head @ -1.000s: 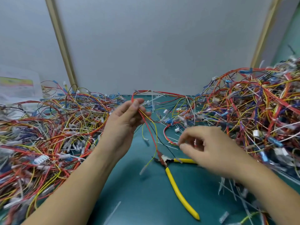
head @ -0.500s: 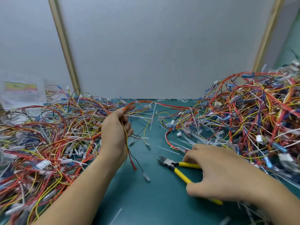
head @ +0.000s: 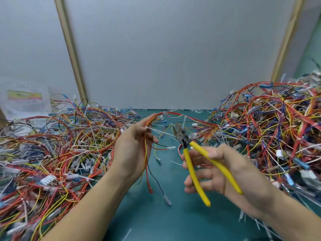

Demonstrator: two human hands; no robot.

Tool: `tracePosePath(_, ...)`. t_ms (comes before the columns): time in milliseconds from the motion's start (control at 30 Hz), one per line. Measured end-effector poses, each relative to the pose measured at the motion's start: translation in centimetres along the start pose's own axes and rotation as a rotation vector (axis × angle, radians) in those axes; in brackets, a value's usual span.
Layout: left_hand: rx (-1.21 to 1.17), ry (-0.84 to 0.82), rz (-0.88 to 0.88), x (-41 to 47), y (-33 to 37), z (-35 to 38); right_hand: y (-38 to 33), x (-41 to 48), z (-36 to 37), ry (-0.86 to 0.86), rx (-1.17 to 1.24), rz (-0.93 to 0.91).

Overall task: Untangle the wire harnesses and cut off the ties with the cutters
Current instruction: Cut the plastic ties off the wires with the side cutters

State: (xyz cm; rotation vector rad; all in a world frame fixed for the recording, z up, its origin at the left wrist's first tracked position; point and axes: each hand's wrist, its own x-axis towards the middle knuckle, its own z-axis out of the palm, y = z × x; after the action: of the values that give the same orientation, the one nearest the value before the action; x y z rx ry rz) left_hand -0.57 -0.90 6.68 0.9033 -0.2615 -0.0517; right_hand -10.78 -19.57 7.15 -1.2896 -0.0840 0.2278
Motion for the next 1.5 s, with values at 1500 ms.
tracePosePath(1500, 0.628, -0.388, 0.202, -1.1, 0.0, -0.3, -0.1, -1.3, -0.5, 0.089, -0.430, -0.071)
